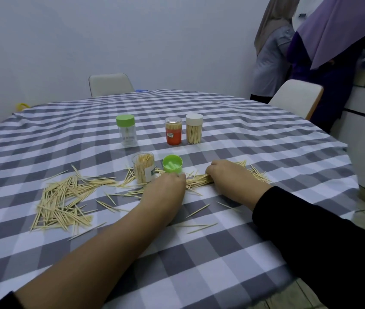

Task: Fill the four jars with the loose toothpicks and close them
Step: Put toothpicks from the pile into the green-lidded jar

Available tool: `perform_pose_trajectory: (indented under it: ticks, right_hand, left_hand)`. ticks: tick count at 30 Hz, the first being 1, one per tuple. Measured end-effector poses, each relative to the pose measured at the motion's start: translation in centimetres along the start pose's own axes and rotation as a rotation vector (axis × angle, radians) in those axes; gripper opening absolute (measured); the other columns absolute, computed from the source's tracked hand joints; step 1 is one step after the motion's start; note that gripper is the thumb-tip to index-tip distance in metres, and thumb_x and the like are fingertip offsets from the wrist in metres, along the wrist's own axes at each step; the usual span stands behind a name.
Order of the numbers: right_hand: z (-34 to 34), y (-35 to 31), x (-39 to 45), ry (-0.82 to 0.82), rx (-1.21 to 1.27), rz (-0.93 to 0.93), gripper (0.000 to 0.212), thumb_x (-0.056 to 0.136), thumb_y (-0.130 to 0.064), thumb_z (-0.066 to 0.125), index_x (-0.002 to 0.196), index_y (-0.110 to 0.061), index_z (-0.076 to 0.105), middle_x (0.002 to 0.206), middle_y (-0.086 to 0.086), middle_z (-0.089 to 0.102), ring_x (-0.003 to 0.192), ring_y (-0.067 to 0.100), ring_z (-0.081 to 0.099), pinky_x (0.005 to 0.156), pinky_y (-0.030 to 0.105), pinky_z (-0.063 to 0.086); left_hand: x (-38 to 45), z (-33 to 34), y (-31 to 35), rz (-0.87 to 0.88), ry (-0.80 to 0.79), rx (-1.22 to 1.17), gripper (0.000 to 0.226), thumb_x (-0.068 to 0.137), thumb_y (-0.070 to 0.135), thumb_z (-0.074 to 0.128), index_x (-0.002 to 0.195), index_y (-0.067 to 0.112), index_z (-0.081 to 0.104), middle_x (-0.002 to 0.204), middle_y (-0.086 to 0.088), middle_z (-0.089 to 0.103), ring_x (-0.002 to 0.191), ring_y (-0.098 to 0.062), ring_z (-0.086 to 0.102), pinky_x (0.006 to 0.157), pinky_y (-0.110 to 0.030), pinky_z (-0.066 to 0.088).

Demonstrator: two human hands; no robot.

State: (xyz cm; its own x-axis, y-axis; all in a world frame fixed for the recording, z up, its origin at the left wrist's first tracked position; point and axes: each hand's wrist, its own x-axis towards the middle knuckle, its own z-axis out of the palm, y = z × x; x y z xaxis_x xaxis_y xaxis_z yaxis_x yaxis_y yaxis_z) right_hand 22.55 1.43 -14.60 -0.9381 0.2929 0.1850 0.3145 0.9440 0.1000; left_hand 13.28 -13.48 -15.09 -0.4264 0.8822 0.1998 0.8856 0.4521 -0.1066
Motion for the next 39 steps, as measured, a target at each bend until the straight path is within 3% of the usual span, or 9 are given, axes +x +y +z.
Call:
perform_pose_trajectory:
  ticks: [4, 8, 11, 17, 21, 24, 26, 33, 39]
  right_hand:
    - [-1.1, 0.0, 0.3, -0.054, 0.064, 0.111, 0.027, 0.095, -0.006, 0.037, 0.111, -0.015, 0.057, 0.106, 0.005, 0.059, 0.095, 0.024, 0.057, 0.071, 0.029, 0.040]
    - [-2.4, -0.4, 1.0, -0.059, 0.266, 0.248, 0.020, 0.098, -0.012, 0.038, 0.100, -0.018, 0.057, 0.096, 0.006, 0.060, 0.083, 0.022, 0.052, 0.060, 0.026, 0.035]
    - [-2.7, -1.2, 1.8, 0.015, 0.465, 0.292, 0.020, 0.098, -0.013, 0.040, 0.097, -0.016, 0.059, 0.097, 0.007, 0.063, 0.087, 0.024, 0.055, 0.064, 0.030, 0.038]
    - [-3.7, -4.3, 4.4, 0.235, 0.849, 0.324, 0.023, 0.098, -0.012, 0.040, 0.098, -0.007, 0.063, 0.093, 0.007, 0.067, 0.091, 0.023, 0.061, 0.079, 0.037, 0.048]
    - [-4.9, -6.9, 6.2, 0.389, 1.119, 0.305, 0.021, 0.098, -0.007, 0.041, 0.093, -0.006, 0.062, 0.082, 0.005, 0.065, 0.078, 0.019, 0.063, 0.074, 0.025, 0.051]
    - [-5.4, -8.6, 7.5, 0.476, 1.315, 0.308, 0.018, 0.099, -0.012, 0.043, 0.092, -0.011, 0.060, 0.084, 0.006, 0.066, 0.089, 0.029, 0.066, 0.086, 0.045, 0.053]
    - [-5.5, -9.4, 8.4, 0.511, 1.405, 0.333, 0.019, 0.098, -0.012, 0.045, 0.088, -0.015, 0.060, 0.079, 0.001, 0.066, 0.087, 0.026, 0.066, 0.087, 0.049, 0.052]
    - [-2.6, -11.8, 9.4, 0.505, 1.552, 0.421, 0.023, 0.099, -0.013, 0.044, 0.081, -0.022, 0.057, 0.075, 0.000, 0.066, 0.090, 0.030, 0.067, 0.087, 0.054, 0.051]
    - [-2.0, -12.0, 9.2, 0.545, 1.478, 0.424, 0.025, 0.098, -0.014, 0.046, 0.078, -0.023, 0.057, 0.076, -0.003, 0.066, 0.084, 0.021, 0.066, 0.080, 0.038, 0.053]
  left_hand:
    - [-0.2, -1.2, -0.4, -0.030, 0.043, -0.112, 0.050, 0.092, 0.001, 0.048, 0.140, 0.013, 0.039, 0.129, -0.009, 0.053, 0.114, -0.026, 0.053, 0.093, -0.035, 0.046]
    - [0.4, -3.0, -1.0, -0.173, 0.142, -0.347, 0.023, 0.094, 0.003, 0.048, 0.112, 0.014, 0.058, 0.101, -0.003, 0.058, 0.088, -0.021, 0.055, 0.074, -0.030, 0.047]
    - [0.5, -4.2, -2.3, -0.279, 0.225, -0.689, 0.016, 0.098, 0.011, 0.046, 0.102, 0.017, 0.060, 0.096, -0.003, 0.063, 0.083, -0.021, 0.057, 0.066, -0.030, 0.045]
    - [0.8, -5.4, -7.2, -0.383, 0.352, -1.378, 0.014, 0.095, 0.010, 0.053, 0.098, 0.017, 0.064, 0.089, 0.002, 0.068, 0.088, -0.014, 0.066, 0.083, -0.033, 0.055]
    - [0.9, -5.2, -9.5, -0.427, 0.443, -1.647, 0.013, 0.094, 0.006, 0.054, 0.099, 0.013, 0.063, 0.092, -0.005, 0.068, 0.085, -0.015, 0.067, 0.080, -0.027, 0.056]
    - [1.0, -4.5, -10.2, -0.455, 0.544, -1.742, 0.012, 0.092, 0.008, 0.056, 0.093, 0.017, 0.063, 0.094, -0.005, 0.068, 0.085, -0.013, 0.067, 0.074, -0.021, 0.057]
    - [1.3, -3.7, -10.4, -0.456, 0.591, -1.796, 0.012, 0.091, 0.007, 0.058, 0.094, 0.017, 0.064, 0.093, -0.004, 0.068, 0.083, -0.012, 0.067, 0.071, -0.019, 0.057]
    - [2.2, -1.4, -10.5, -0.470, 0.575, -1.760, 0.013, 0.088, 0.009, 0.063, 0.099, 0.009, 0.070, 0.080, 0.003, 0.073, 0.084, -0.014, 0.069, 0.085, -0.028, 0.053]
    - [1.9, -0.2, -9.7, -0.436, 0.447, -1.597, 0.012, 0.088, 0.015, 0.064, 0.087, 0.021, 0.074, 0.087, 0.006, 0.075, 0.088, -0.002, 0.067, 0.069, -0.010, 0.047]
